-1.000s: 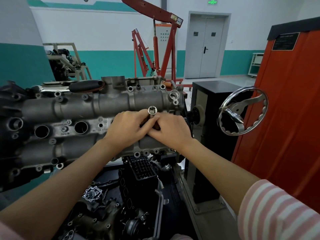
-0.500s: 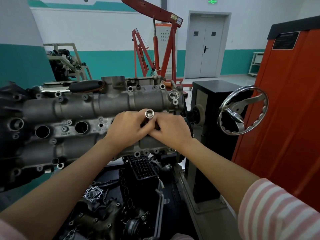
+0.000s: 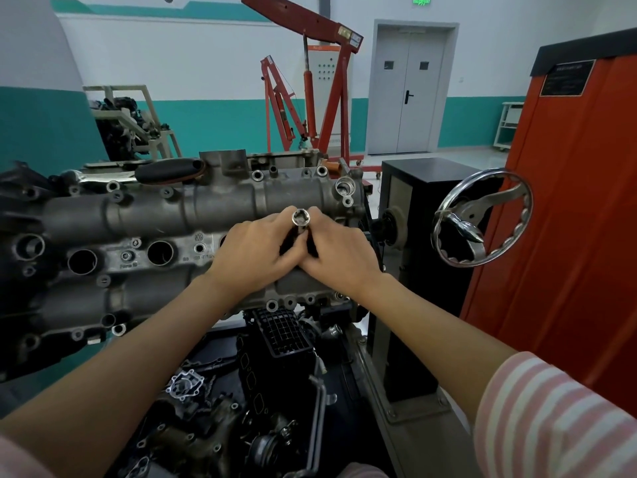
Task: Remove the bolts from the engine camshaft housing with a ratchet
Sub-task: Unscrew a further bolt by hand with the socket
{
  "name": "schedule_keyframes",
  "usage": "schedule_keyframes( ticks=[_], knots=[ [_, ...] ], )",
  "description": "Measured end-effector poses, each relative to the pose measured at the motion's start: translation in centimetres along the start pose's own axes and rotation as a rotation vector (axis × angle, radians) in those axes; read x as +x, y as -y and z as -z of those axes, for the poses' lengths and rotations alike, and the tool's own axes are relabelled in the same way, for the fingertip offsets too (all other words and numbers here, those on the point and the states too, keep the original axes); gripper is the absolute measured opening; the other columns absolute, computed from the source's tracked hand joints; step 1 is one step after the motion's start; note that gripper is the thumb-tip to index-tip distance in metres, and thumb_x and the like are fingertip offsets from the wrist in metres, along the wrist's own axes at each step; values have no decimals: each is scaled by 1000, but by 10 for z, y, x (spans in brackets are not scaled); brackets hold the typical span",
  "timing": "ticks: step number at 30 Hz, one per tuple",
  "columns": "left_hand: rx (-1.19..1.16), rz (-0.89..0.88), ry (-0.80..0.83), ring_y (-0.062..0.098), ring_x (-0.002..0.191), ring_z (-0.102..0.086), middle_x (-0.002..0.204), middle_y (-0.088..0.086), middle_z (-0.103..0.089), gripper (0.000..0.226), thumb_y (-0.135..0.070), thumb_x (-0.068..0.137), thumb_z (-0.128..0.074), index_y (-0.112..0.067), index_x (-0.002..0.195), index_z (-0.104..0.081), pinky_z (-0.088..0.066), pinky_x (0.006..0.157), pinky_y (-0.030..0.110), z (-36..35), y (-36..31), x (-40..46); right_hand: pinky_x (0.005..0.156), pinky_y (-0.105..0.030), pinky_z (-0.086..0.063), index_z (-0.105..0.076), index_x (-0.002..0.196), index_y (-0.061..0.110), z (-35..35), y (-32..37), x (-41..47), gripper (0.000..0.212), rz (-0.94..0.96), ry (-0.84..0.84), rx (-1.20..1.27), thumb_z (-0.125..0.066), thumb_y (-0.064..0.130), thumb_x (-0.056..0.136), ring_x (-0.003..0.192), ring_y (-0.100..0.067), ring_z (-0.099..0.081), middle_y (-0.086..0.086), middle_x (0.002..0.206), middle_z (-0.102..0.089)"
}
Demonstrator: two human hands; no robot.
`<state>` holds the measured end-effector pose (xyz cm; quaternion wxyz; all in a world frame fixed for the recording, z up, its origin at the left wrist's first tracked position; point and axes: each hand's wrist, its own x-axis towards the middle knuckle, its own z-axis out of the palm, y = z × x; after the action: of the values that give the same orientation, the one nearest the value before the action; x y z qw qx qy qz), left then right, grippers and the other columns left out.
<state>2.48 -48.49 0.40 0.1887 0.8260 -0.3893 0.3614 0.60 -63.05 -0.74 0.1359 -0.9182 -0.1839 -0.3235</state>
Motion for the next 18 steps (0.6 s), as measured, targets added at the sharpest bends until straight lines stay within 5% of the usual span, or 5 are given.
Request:
schedule_keyframes(
  ticks=[2,6,9,13,18],
  knots=[
    [-10,6,1,21,44,-47,55,-12,-39,22,-42,87,-33,-23,75,-35,-33,44,26,-1,1,-1,51,-30,-34,-39,91,12,-1,0,0,26,-12,9,-42,-45,38,90,65,-21,-56,-2,80,-60],
    [-58,13,-21,17,41,-44,44,-1,-50,31,-46,87,-39,-29,61,-38,-27,45,23,-1,5,-2,65,-32,-48,-65,95,21,0,0,1,33,-32,44,-64,-44,46,88,79,-13,-60,5,84,-67],
    [-66,34,-7,15,44,-47,47,-1,-52,49,-51,86,-38,-15,58,-56,-31,44,25,-1,6,-2,65,-34,-46,-67,89,19,-1,-1,1,31,-27,27,-61,-44,39,90,82,-16,-60,4,86,-68],
    [-22,23,0,20,49,-49,55,-2,-49,51,-52,85,-33,-7,70,-51,-38,46,31,-2,5,-1,55,-30,-31,-57,88,11,-3,-2,-1,25,10,-5,-73,-45,33,92,74,-22,-59,-1,79,-62],
    [-10,2,-7,17,48,-43,62,-9,-43,30,-43,84,-34,-16,75,-41,-27,43,23,-2,2,0,46,-30,-31,-36,94,10,-2,-1,-1,26,18,-15,-7,-46,34,90,58,-25,-55,-5,75,-60]
  ],
)
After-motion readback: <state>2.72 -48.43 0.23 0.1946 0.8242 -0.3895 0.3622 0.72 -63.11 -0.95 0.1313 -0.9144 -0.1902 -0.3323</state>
